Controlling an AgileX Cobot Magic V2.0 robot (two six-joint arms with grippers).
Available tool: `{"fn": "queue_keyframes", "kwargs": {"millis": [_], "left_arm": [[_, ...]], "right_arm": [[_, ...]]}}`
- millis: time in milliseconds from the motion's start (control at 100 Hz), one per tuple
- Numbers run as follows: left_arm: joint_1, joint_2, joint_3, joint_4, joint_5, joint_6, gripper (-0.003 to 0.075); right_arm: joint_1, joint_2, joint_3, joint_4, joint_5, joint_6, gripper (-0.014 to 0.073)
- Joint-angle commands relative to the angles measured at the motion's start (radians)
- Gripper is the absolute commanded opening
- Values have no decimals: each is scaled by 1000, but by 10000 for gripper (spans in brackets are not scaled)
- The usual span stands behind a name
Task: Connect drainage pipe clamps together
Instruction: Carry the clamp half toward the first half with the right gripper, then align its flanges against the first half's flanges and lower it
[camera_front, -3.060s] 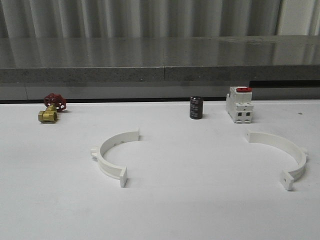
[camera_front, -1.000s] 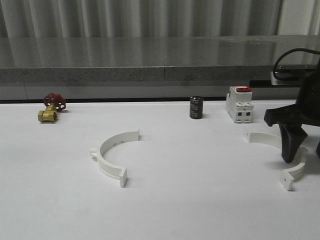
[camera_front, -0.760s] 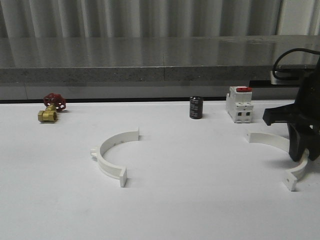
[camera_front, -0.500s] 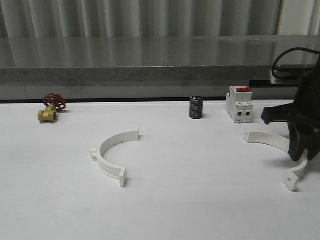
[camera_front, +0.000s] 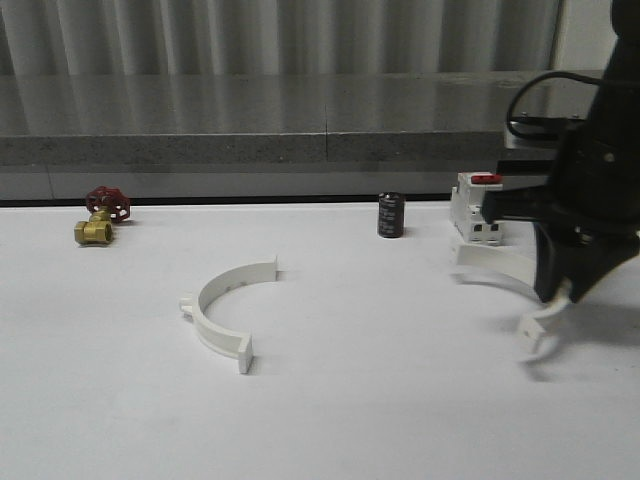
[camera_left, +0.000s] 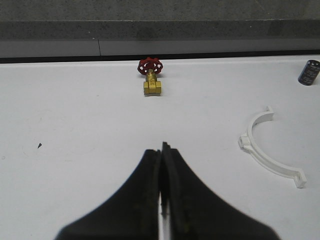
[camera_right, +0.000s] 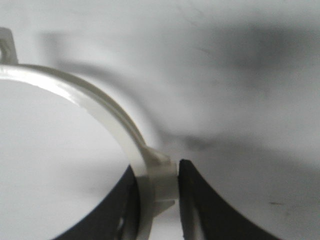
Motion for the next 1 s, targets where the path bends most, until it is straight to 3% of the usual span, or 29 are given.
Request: {"fn": "queue_keyframes", "kwargs": {"millis": [0, 170, 320, 720, 990], "left_arm": [[3, 4, -24, -19, -78, -1, -21], [3, 4, -24, -19, -78, -1, -21], [3, 4, -24, -19, -78, -1, -21], [3, 4, -24, -19, -78, -1, -21], [3, 4, -24, -19, -78, -1, -21]], "right_arm": [[60, -49, -59, -8, -9, 101, 10], [212, -44, -105, -214, -37, 421, 10], [306, -11, -166, -321, -19, 576, 10], [396, 114, -320, -322, 37, 653, 10], [435, 148, -337, -319, 51, 686, 10]]}}
